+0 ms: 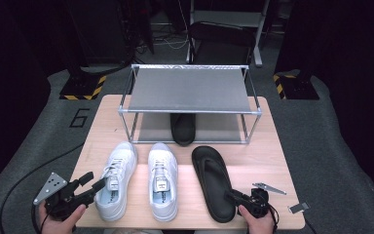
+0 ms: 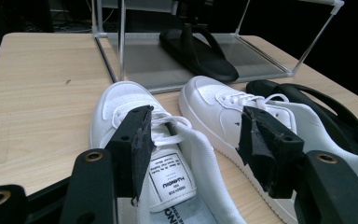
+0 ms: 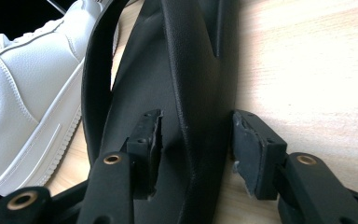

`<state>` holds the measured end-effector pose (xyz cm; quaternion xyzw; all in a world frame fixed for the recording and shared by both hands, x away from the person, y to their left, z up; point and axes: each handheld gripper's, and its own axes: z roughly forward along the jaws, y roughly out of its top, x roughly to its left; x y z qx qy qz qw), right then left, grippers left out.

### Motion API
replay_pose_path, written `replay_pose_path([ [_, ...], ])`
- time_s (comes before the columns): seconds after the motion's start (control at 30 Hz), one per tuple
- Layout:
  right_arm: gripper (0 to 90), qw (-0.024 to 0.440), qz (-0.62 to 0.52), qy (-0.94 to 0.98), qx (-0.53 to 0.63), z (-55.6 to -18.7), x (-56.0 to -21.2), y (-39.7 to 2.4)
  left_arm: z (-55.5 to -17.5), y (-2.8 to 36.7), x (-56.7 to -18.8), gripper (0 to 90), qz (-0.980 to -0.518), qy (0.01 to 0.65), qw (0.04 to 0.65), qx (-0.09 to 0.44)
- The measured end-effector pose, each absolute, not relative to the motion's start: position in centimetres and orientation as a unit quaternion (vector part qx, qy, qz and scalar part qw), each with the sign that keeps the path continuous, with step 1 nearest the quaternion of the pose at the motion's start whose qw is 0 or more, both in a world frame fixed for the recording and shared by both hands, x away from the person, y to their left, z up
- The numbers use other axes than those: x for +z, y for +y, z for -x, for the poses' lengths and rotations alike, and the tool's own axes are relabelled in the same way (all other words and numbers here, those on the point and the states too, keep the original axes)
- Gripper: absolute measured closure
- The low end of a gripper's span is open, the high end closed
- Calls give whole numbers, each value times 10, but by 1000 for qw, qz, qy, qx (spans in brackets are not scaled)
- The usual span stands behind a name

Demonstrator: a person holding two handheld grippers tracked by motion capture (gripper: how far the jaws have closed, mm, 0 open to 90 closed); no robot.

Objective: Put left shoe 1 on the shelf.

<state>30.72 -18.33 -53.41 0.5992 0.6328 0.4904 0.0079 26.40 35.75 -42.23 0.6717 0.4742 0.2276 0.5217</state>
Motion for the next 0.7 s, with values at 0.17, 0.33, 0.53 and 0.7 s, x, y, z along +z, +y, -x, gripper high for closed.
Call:
replay_pose_path([
  [0.17, 539, -3, -593, 638, 492, -308, -534, -181, -265, 356, -422, 439, -672, 473, 522, 229],
  [0.33, 553, 11, -582, 652, 487, -307, -534, -177, -265, 355, -423, 439, -672, 474, 521, 227],
  [0.53, 587, 2, -591, 643, 487, -307, -534, -177, -265, 355, -423, 440, -673, 474, 521, 227],
  [0.7, 603, 1, -593, 636, 494, -307, -536, -179, -266, 355, -424, 440, -674, 474, 520, 225],
])
